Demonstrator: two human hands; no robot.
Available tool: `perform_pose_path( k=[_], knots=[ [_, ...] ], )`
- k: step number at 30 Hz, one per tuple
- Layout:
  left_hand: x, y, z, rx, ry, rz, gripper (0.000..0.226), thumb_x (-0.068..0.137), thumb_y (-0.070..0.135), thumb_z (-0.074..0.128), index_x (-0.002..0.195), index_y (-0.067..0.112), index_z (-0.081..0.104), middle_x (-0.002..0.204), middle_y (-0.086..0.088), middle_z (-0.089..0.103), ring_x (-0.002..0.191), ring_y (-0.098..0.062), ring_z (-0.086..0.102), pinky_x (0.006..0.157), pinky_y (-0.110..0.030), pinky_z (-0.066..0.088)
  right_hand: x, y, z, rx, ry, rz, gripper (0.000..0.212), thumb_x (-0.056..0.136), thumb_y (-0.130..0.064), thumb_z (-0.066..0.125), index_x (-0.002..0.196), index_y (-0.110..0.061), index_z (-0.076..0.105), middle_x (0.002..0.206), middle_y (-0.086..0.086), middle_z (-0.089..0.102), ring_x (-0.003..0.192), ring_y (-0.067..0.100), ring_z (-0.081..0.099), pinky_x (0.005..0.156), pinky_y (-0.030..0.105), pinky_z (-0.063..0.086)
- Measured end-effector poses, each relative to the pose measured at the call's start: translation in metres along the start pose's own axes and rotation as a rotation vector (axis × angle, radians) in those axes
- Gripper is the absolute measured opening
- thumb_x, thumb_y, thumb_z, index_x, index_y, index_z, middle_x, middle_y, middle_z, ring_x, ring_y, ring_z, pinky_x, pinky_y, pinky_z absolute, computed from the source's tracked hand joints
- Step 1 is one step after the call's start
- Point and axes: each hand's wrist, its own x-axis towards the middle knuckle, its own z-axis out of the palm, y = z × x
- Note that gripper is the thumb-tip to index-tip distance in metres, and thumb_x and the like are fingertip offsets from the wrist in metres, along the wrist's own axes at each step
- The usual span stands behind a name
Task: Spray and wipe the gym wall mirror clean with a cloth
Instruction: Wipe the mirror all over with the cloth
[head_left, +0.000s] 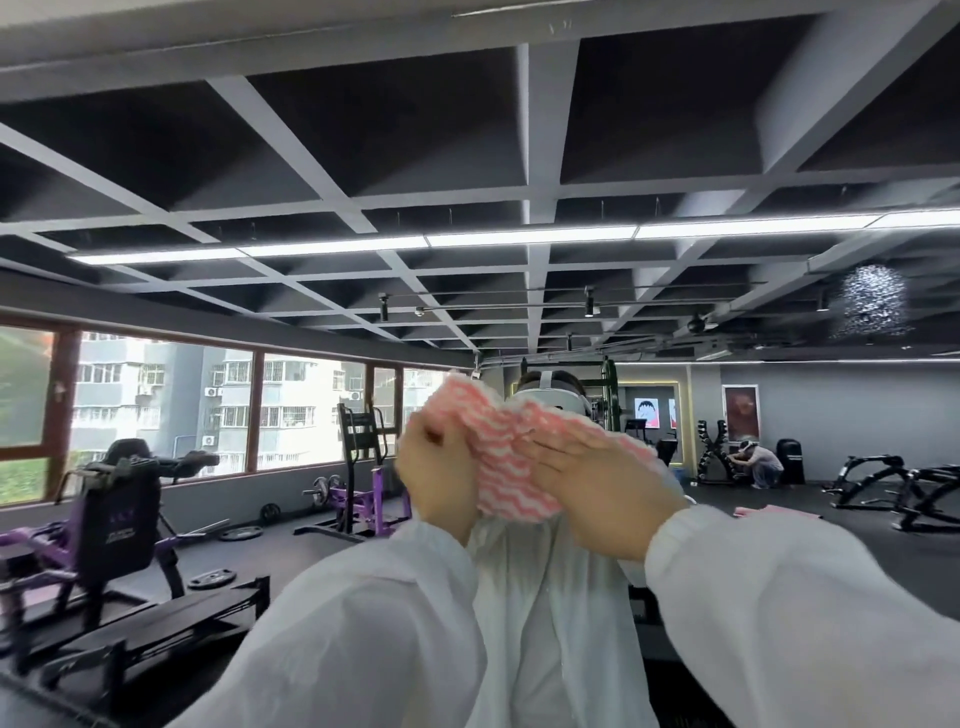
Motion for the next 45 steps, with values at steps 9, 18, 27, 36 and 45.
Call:
perform_pose_path(
  k=[9, 18, 27, 36, 45],
  knots=[
    [-0.001, -0.063, 0.017, 1.024, -0.401, 0.832, 0.059, 0.090, 0.048, 0.025, 0.144, 0.025, 0.025, 0.150, -0.015, 0.028, 0.136, -0.041, 0.027, 0.098, -0.074, 0.018, -0.004, -0.047, 0.054, 0.031, 0.275, 0.453, 0.061, 0.085, -0.041, 0.030, 0.121, -0.004, 0.064, 0.131, 0.017, 0.057, 0.125, 0.040, 0.049, 0.104, 0.055, 0.023],
    [0.053, -0.057, 0.008, 1.112, -0.368, 1.012, 0.065, 0.095, 0.057, 0.001, 0.147, 0.022, 0.019, 0.152, -0.012, 0.020, 0.138, -0.040, 0.018, 0.102, -0.068, 0.013, 0.039, -0.025, 0.077, -0.012, 0.497, 0.481, 0.056, 0.101, -0.040, 0.003, 0.145, -0.016, 0.028, 0.154, 0.011, 0.026, 0.141, 0.037, 0.022, 0.112, 0.057, 0.011],
    [0.110, -0.031, 0.007, 1.073, -0.247, 1.010, 0.060, 0.099, 0.046, -0.001, 0.143, 0.014, 0.026, 0.149, -0.015, 0.033, 0.136, -0.041, 0.030, 0.099, -0.072, 0.024, 0.110, 0.001, 0.036, -0.131, 0.663, 0.367, 0.055, 0.093, -0.032, 0.029, 0.144, -0.012, 0.029, 0.152, 0.008, 0.032, 0.141, 0.026, 0.026, 0.111, 0.047, 0.019],
    [0.169, 0.023, 0.015, 1.300, -0.207, 0.975, 0.069, 0.073, 0.043, -0.035, 0.134, 0.014, -0.031, 0.156, -0.010, -0.019, 0.142, -0.037, -0.019, 0.107, -0.067, 0.000, 0.175, 0.041, -0.033, -0.249, 0.669, 0.359, 0.057, 0.090, -0.031, 0.025, 0.136, -0.008, 0.049, 0.143, 0.007, 0.047, 0.134, 0.023, 0.042, 0.108, 0.045, 0.034],
    [0.217, 0.071, 0.031, 1.297, -0.171, 1.019, 0.072, 0.082, 0.045, -0.013, 0.147, 0.015, -0.021, 0.156, -0.008, -0.022, 0.141, -0.036, -0.021, 0.105, -0.070, 0.003, 0.211, 0.066, -0.091, -0.362, 0.530, 0.465, 0.057, 0.096, -0.031, 0.016, 0.148, -0.011, 0.028, 0.155, 0.008, 0.028, 0.143, 0.026, 0.025, 0.115, 0.039, 0.016]
  ],
)
